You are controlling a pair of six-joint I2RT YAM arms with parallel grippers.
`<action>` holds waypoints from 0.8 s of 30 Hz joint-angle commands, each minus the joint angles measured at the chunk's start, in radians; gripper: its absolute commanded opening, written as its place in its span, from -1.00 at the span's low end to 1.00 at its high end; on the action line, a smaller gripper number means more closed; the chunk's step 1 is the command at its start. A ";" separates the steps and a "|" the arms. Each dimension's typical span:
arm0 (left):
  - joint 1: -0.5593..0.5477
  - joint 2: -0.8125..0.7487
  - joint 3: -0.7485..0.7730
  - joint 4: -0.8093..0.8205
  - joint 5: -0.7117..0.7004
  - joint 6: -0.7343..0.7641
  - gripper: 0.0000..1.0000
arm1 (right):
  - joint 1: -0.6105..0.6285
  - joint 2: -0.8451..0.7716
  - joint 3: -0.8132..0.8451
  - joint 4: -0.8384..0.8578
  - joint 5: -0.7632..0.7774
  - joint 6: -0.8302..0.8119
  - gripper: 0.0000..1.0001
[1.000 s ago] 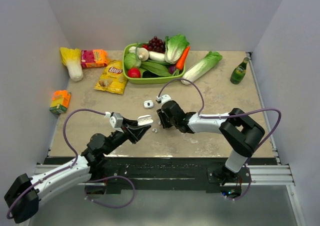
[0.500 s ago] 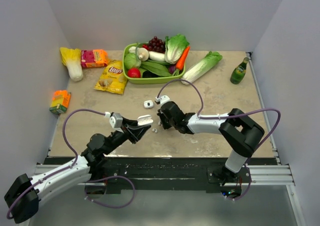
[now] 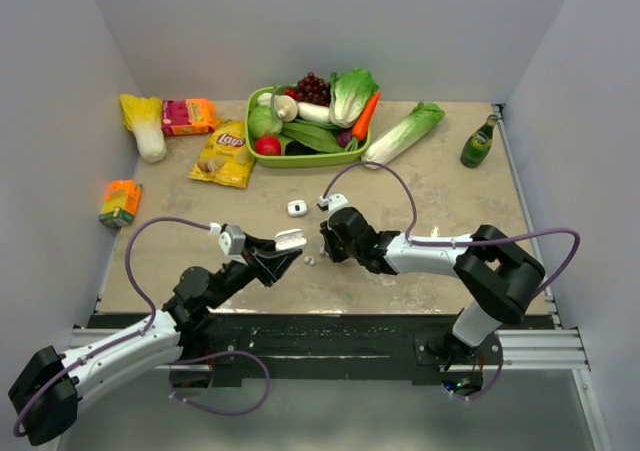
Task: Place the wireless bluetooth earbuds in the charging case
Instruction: Adjust the left earbud at the center of the board.
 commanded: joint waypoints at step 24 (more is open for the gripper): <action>-0.003 -0.006 -0.027 0.077 0.001 -0.024 -1.00 | -0.070 -0.002 0.019 0.004 -0.051 -0.011 -0.44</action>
